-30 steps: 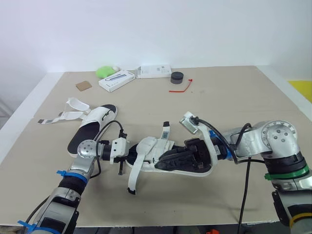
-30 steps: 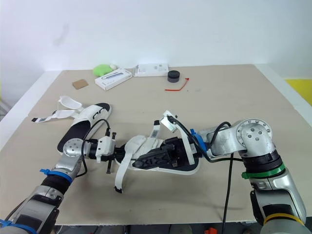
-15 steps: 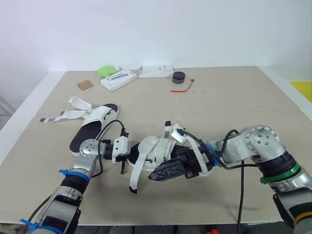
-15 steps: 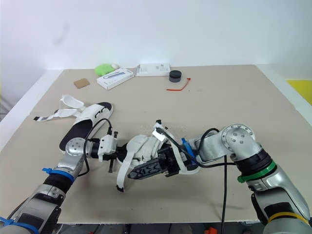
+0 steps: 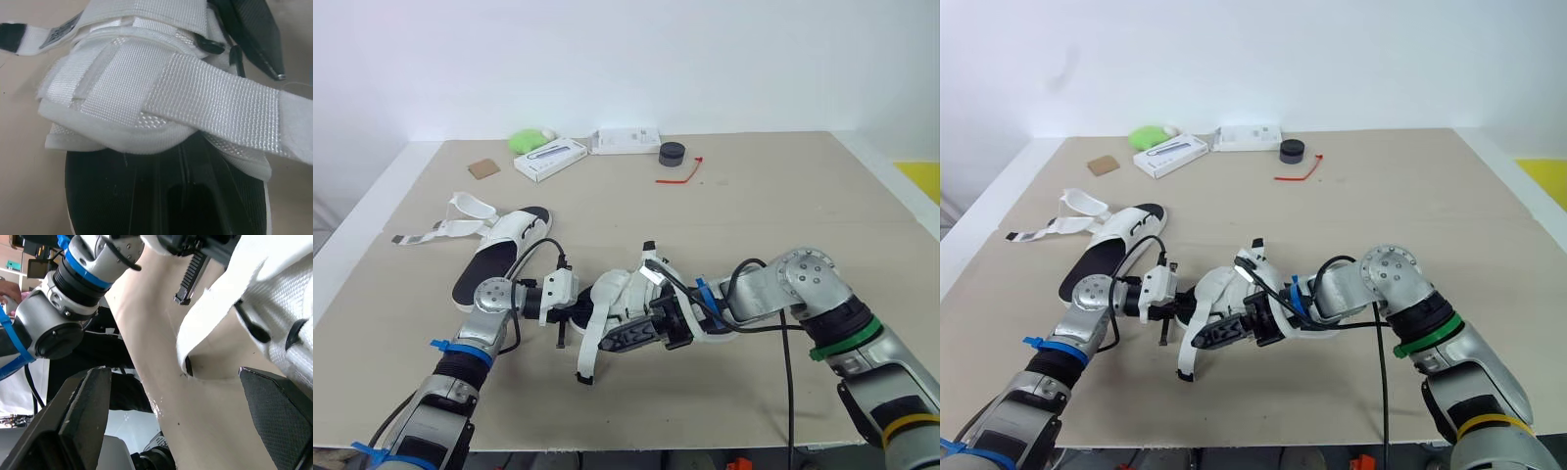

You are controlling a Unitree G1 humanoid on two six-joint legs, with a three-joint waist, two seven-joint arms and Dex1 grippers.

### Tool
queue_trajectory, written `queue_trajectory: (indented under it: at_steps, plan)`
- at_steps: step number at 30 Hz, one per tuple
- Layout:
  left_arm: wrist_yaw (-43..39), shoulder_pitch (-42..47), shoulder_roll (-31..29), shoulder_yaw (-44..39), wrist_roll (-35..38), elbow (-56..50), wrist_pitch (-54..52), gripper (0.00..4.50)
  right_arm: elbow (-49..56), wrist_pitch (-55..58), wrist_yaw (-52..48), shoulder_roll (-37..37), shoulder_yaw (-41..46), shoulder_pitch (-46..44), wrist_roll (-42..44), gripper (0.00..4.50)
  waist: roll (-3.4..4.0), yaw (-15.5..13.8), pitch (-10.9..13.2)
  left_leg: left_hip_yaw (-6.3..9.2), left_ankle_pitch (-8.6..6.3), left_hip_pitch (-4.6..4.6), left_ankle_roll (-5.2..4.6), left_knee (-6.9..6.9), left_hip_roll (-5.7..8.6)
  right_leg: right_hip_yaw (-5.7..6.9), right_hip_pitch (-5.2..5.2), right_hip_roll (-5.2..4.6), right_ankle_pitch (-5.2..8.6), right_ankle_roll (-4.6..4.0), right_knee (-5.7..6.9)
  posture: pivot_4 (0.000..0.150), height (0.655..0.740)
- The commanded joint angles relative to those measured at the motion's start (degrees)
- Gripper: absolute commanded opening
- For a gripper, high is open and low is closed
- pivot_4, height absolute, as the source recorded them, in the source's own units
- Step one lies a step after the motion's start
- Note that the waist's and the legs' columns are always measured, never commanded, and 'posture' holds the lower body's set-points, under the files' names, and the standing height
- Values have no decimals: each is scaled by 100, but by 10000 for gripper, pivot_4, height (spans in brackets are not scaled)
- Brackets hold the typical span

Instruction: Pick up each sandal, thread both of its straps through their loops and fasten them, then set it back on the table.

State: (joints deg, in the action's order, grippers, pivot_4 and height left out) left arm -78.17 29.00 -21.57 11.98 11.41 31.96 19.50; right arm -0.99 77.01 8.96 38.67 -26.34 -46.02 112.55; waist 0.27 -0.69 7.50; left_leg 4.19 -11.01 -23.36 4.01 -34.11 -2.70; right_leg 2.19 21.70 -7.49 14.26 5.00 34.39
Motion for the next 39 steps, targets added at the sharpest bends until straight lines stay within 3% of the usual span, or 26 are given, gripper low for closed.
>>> queue_trajectory:
  at_steps: [1, 7, 20, 24, 29, 32, 36, 39]
  plan:
    - [-59, -397, 13, 669, -659, 398, -516, 0, -195, -62, 28, -208, 153, -252, -229, 44765, 1, -1, 2, 0, 2, 0, -3, 0, 0, 0, 0, 1, 0, 0, 0, 1500, 7400]
    - [-85, -447, -15, 699, -662, 233, -647, 0, -510, -95, 315, -743, 269, -507, 45, 44765, -2, -3, 14, 5, 18, -12, -30, 0, 0, 0, 3, 9, -3, -2, 3, 1500, 7400]
    - [-63, -427, 75, 711, -700, 294, -609, 0, -699, -67, 1261, -898, 241, -202, 45, 44765, -11, -4, 11, 32, 24, -41, -40, -1, 5, 0, -1, 23, -7, -3, 9, 1500, 7400]
    - [-53, -418, 90, 713, -700, 315, -597, 0, -655, -143, 1522, -987, 314, -46, 45, 34824, -12, -4, 10, 33, 30, -44, -49, -1, 5, 1, -3, 23, -7, -3, 8, 1500, 7400]
    - [-63, -409, 99, 707, -704, 337, -583, 0, -594, -172, 1669, -1083, 445, 20, 45, 10158, -10, -4, 8, 36, 31, -52, -50, -1, 9, 2, -3, 23, -7, -3, 8, 1500, 7400]
    - [-70, -407, 108, 699, -713, 354, -566, 0, -580, -114, 1660, -1096, 510, 31, 45, 723, -11, -5, 8, 45, 32, -60, -52, -1, 16, 1, -4, 23, -7, -3, 8, 1500, 7400]
    - [-56, -408, 127, 701, -725, 375, -550, 0, -562, 3, 1469, -1042, 612, -8, 45, 723, -11, -5, 8, 52, 35, -67, -57, -2, 20, 1, -4, 23, -7, -3, 8, 1500, 7400]
    - [-38, -417, 141, 703, -743, 432, -499, 0, -471, 189, 767, -930, 925, -164, 45, 723, -11, -5, 10, 55, 38, -74, -61, -2, 22, 2, -3, 23, -6, -3, 8, 1500, 7400]
